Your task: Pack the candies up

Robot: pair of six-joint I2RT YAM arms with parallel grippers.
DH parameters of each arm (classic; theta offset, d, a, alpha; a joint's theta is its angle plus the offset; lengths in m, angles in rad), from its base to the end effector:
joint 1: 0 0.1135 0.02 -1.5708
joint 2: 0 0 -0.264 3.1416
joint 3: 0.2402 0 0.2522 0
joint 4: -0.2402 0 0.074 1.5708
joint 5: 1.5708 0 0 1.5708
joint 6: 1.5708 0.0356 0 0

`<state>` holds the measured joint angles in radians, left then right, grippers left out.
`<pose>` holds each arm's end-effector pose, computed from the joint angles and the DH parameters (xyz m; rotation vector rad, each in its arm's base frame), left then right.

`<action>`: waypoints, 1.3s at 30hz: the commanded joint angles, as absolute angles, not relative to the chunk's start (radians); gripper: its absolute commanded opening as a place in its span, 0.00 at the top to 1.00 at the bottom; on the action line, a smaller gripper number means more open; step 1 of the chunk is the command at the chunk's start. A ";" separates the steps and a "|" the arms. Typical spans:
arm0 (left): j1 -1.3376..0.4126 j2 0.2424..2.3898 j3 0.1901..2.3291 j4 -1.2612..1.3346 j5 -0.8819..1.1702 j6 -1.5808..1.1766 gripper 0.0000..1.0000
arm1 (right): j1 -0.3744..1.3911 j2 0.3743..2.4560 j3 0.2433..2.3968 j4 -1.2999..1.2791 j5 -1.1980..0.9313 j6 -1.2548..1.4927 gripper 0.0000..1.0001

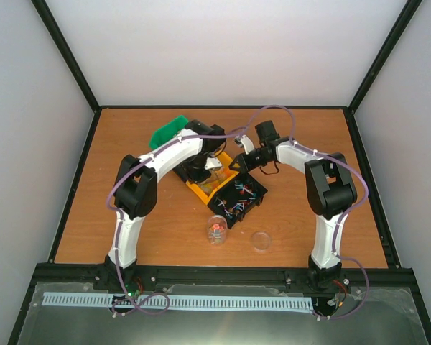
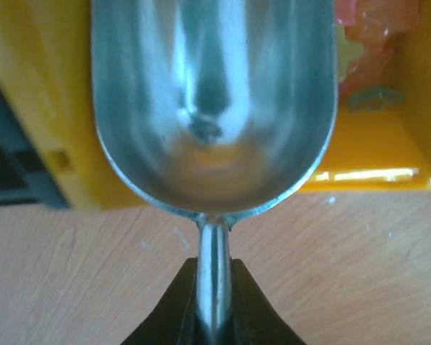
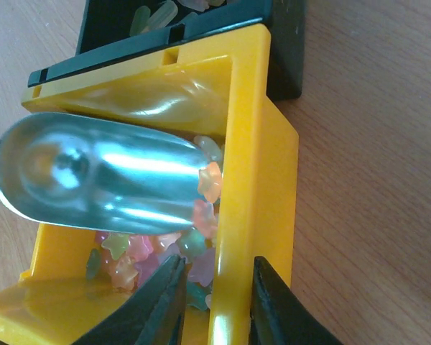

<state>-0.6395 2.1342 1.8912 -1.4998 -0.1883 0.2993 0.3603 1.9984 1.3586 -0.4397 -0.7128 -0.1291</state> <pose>0.3206 -0.2301 0.2286 -1.3730 -2.6532 -0.3216 0.3749 0.1661 0.1666 -0.8515 2.4244 1.0201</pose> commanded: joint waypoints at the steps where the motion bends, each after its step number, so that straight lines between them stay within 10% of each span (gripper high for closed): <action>1: -0.632 2.196 1.745 -1.330 -0.109 0.327 0.99 | 0.382 1.981 1.340 -0.460 -0.746 -0.138 0.77; 20: -0.630 1.942 1.340 -0.621 0.107 0.322 0.99 | 0.392 1.987 1.335 -0.482 -0.715 -0.196 0.86; 39: -0.580 1.827 1.251 -0.711 0.123 0.353 0.99 | 0.363 1.964 1.335 -0.516 -0.696 -0.222 0.73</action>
